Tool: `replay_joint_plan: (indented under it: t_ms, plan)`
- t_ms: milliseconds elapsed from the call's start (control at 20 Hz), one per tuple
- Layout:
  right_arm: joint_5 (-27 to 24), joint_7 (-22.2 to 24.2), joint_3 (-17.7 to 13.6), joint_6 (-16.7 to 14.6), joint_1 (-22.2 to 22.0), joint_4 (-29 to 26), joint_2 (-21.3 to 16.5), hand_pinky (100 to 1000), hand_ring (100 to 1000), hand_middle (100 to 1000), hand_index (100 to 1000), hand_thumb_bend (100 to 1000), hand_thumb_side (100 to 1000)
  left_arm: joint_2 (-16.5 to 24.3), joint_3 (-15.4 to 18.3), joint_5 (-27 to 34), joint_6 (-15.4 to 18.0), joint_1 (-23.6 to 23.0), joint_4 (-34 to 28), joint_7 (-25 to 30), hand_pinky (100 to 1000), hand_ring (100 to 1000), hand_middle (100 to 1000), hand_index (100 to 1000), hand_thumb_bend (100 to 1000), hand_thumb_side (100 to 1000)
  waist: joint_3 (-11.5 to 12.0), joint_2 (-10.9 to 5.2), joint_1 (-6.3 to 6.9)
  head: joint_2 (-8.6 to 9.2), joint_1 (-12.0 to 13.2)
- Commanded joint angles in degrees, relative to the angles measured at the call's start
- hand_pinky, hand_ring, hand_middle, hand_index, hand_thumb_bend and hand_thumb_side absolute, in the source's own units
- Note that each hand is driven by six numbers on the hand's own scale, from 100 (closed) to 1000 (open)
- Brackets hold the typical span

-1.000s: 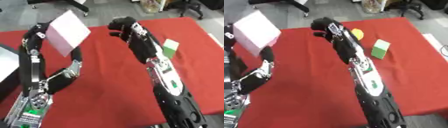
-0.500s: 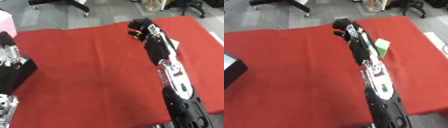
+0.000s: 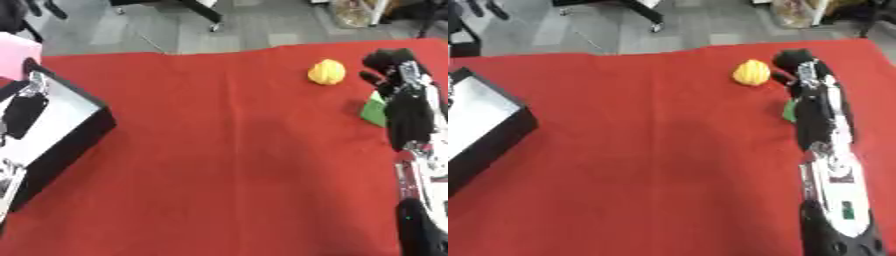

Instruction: Pick up the objects with one hand, pass them to the other hand, and then place them into the box on the other side of the table.

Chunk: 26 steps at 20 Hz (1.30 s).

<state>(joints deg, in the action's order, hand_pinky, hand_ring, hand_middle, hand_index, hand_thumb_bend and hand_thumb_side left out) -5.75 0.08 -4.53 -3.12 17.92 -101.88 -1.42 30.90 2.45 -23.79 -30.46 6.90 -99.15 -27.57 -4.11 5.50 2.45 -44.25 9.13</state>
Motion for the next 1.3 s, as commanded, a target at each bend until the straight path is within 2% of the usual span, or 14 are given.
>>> replay_joint_plan:
  t_ms: [50, 100, 300, 500, 550, 650, 700, 750, 800, 900, 1000, 1050, 1150, 1300]
  plan:
    - [0.6, -0.7, -0.5, 0.2, 0.3, -1.9, -1.1, 812, 802, 677, 697, 100, 662, 6.5, 0.5, -1.7, -3.5, 0.5, 7.3, 9.0, 719, 761, 768, 829, 257, 581, -0.4, -1.39, 1.03, 0.14, 4.4]
    - [0.6, -0.7, -0.5, 0.2, 0.2, -1.9, -1.2, 812, 802, 677, 696, 100, 662, 7.9, 0.4, -3.5, -4.0, 0.6, 9.4, 13.3, 759, 798, 810, 887, 438, 667, -0.5, -1.45, 1.19, 0.14, 5.4]
    - [0.9, -0.8, -0.6, 0.5, -0.1, -2.1, -1.3, 812, 802, 676, 695, 100, 663, 12.0, 2.0, -12.2, -3.9, 1.5, 14.0, 27.8, 816, 848, 875, 958, 765, 808, -0.9, -1.65, 1.57, 0.14, 7.6]
    - [1.0, -1.0, -0.8, 0.7, -0.4, -2.2, -1.5, 812, 801, 676, 694, 100, 664, 13.8, 4.1, -20.4, -3.2, 1.0, 12.2, 36.3, 840, 867, 916, 990, 959, 853, -0.8, -1.82, 1.87, 0.14, 8.2]
    - [1.0, -1.1, -0.9, 0.7, -0.4, -2.2, -1.5, 812, 801, 676, 694, 100, 665, 14.1, 4.7, -22.4, -3.0, 0.9, 11.1, 38.1, 840, 867, 917, 990, 969, 855, -0.8, -1.85, 1.94, 0.14, 8.2]
    - [1.1, -1.1, -1.0, 0.7, -0.5, -2.3, -1.6, 812, 801, 676, 694, 100, 664, 14.1, 6.0, -25.4, -2.9, 0.4, 8.1, 40.3, 829, 861, 906, 980, 921, 823, -0.6, -1.89, 2.05, 0.14, 8.1]
    - [1.1, -1.2, -1.0, 0.8, -0.6, -2.3, -1.6, 812, 801, 676, 694, 100, 663, 13.9, 6.7, -26.5, -2.9, 0.2, 5.9, 40.6, 821, 856, 899, 971, 873, 800, -0.5, -1.91, 2.07, 0.14, 8.1]
    - [1.2, -1.2, -1.1, 0.8, -0.6, -2.4, -1.6, 812, 802, 677, 695, 100, 661, 13.4, 7.4, -27.1, -2.9, -0.1, 3.3, 40.3, 810, 848, 888, 959, 776, 786, -0.4, -1.92, 2.06, 0.14, 7.9]
    - [1.3, -1.3, -1.2, 0.8, -0.6, -2.4, -1.6, 812, 802, 677, 695, 100, 660, 12.8, 7.9, -27.5, -3.1, -0.5, 0.6, 39.6, 805, 845, 885, 954, 740, 785, -0.3, -1.91, 2.05, 0.14, 7.8]
    - [2.1, -1.4, -1.5, 0.7, -0.6, -2.4, -1.7, 813, 806, 681, 698, 100, 654, 10.7, 8.5, -26.1, -3.2, -1.0, -5.2, 37.7, 782, 841, 874, 927, 612, 769, -0.1, -1.91, 1.93, 0.14, 7.1]
    - [4.4, -1.3, -2.0, 0.5, -0.2, -2.3, -2.2, 815, 815, 693, 703, 100, 646, 7.8, 8.2, -21.6, -1.8, -1.5, -11.8, 34.6, 770, 842, 871, 908, 465, 761, 0.1, -1.9, 1.7, 0.14, 5.7]
    - [6.3, -1.1, -2.2, 0.3, 0.2, -2.2, -2.6, 816, 820, 700, 709, 100, 644, 6.4, 7.6, -18.1, 0.8, -1.4, -13.7, 32.3, 765, 844, 871, 904, 417, 760, 0.2, -1.91, 1.55, 0.14, 4.5]
    - [11.0, -0.6, -2.8, 0.0, 1.3, -1.5, -3.7, 823, 840, 730, 736, 100, 636, 3.4, 6.0, -9.6, 9.7, -1.2, -15.0, 27.1, 745, 828, 856, 889, 351, 762, 0.5, -1.91, 1.09, 0.14, 0.8]
    - [20.2, 1.4, -3.8, -0.8, 4.4, 1.6, -6.4, 834, 873, 771, 781, 100, 636, -1.9, 2.6, 1.0, 23.4, -1.0, -15.4, 23.1, 729, 816, 844, 869, 327, 771, 0.9, -1.8, 0.09, 0.14, -6.0]
